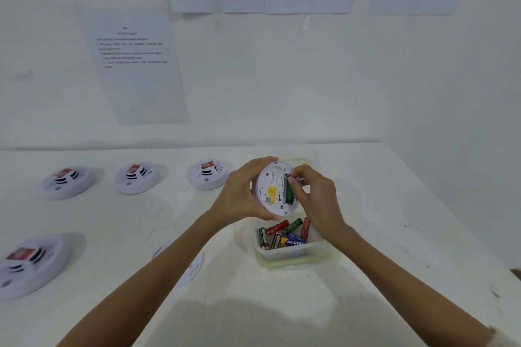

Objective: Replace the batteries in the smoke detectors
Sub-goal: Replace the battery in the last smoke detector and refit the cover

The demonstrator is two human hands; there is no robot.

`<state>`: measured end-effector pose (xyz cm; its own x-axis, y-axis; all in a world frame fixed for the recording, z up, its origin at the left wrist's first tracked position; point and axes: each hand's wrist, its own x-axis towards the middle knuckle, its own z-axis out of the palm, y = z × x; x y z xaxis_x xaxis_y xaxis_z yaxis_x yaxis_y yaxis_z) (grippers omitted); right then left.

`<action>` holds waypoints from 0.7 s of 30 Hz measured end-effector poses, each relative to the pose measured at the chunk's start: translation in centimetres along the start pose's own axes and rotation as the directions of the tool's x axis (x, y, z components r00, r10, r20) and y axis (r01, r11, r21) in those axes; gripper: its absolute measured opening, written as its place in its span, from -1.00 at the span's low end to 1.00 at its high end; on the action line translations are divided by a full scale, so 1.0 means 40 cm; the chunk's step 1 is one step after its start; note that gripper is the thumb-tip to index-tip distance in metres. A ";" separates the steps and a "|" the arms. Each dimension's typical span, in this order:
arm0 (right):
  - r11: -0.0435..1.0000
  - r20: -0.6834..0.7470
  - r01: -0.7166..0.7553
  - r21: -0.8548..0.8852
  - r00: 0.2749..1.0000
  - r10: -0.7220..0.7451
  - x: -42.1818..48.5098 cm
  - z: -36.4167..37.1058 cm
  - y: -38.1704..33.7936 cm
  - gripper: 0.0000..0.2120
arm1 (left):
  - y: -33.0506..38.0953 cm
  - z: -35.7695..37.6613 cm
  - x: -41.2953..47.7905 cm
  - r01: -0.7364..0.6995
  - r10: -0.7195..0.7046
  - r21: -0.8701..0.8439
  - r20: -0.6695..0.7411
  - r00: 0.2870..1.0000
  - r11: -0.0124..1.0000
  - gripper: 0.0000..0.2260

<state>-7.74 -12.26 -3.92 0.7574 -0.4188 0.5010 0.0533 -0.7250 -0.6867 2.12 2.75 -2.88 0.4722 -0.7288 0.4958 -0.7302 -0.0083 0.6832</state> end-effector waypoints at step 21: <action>0.998 -0.041 0.057 0.032 0.998 -0.056 -0.021 -0.013 0.001 -0.57 | -0.005 -0.011 0.002 0.050 -0.050 -0.066 0.016 0.999 0.997 -0.15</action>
<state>-8.73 -12.21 -4.09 0.7257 -0.3999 0.5599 0.1174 -0.7299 -0.6734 2.52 2.97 -2.74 0.5000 -0.7382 0.4529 -0.6712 0.0002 0.7413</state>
